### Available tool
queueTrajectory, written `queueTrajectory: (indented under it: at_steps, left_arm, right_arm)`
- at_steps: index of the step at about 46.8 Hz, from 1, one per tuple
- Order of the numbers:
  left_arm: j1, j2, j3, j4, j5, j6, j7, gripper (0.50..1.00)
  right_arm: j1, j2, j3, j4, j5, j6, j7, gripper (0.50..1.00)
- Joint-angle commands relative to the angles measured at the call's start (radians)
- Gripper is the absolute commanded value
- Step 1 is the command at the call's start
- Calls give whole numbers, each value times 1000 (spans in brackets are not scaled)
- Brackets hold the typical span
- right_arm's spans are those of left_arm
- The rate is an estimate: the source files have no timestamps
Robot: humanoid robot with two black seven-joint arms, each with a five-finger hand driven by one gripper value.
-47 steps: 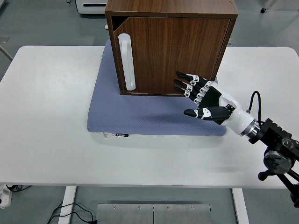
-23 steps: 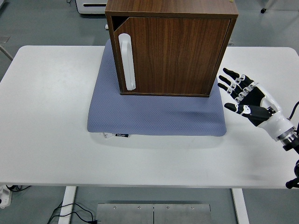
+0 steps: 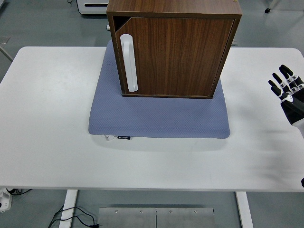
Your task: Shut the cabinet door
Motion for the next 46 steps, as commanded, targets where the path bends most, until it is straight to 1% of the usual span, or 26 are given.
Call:
queueTrajectory:
  at_steps: [1, 18, 25, 31, 37, 42, 46]
  left_arm:
    - [-1, 0, 0, 0, 0, 0, 0, 1000]
    - [1, 0, 0, 0, 0, 0, 0, 1000]
    - [1, 0, 0, 0, 0, 0, 0, 1000]
    - [-1, 0, 0, 0, 0, 0, 0, 1000]
    - [-1, 0, 0, 0, 0, 0, 0, 1000]
    - [-1, 0, 0, 0, 0, 0, 0, 1000]
    - [-1, 0, 0, 0, 0, 0, 0, 1000]
  right_arm:
    - [8, 24, 10, -10, 3, -32, 1, 1000]
    - [98, 138, 25, -62, 7, -161, 1, 1000]
    - [132, 179, 25, -129, 7, -165, 1, 1000]
    - [141, 188, 25, -149, 7, -167, 1, 1000]
    - [171, 222, 25, -166, 7, -167, 7, 1000]
    - [174, 224, 27, -181, 7, -167, 8, 1000]
    - [174, 224, 27, -181, 7, -167, 19, 1000]
